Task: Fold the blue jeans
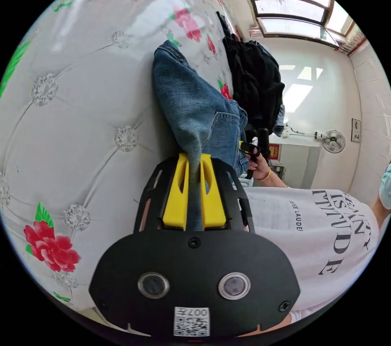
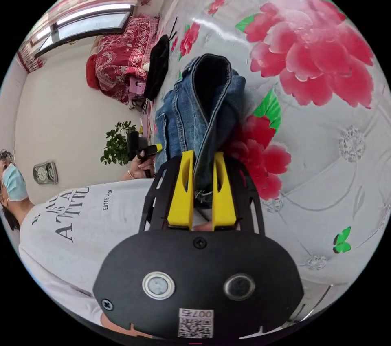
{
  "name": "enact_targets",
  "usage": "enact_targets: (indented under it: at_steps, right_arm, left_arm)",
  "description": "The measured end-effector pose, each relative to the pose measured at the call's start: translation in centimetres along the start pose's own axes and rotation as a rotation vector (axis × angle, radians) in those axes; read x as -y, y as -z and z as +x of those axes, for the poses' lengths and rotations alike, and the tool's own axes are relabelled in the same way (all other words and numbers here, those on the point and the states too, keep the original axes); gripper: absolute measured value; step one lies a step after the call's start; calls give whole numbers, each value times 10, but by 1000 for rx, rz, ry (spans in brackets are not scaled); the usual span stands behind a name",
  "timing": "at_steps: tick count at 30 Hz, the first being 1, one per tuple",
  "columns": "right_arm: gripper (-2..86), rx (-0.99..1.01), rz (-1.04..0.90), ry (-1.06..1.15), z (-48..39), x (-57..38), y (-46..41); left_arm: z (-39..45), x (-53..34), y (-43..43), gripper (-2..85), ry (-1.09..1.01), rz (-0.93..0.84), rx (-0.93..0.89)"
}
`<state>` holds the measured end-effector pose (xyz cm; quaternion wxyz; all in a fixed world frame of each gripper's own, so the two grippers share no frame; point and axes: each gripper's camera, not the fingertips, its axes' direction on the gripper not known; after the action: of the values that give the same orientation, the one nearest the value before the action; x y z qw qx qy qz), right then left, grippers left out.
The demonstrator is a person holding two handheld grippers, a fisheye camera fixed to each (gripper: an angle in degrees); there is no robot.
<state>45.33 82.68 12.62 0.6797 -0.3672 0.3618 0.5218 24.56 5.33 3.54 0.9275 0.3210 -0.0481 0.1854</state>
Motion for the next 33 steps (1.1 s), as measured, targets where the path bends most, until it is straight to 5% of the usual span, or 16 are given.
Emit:
enact_targets:
  at_steps: [8,11,15,20,27,32,33]
  right_arm:
    - [66,142,48,264,-146,129,-16]
    - [73,157,99,382,-231,201,-49]
    - [89,-2,190,507,-326,267,-115]
    - [91,-237,67,596,-329,244,-196]
    - [101,-788,-326,563,-190,64,-233]
    - [125,-844,-426,516,-146,-42,-209]
    - [132,-773,-328,585,-151,-62,-205]
  left_arm:
    - [44,96,178,42,-191,210,66]
    - [58,139,276,46,-238,370,207]
    - [44,144,345,32,-55,639,633]
    - [-15,73,243,-4,12,629,688]
    - [-30,-59,-44,-9,35,120,702]
    - [16,-74,-157,-10,-134,-89,777]
    - [22,-71,-181,-10,-155,-130,808]
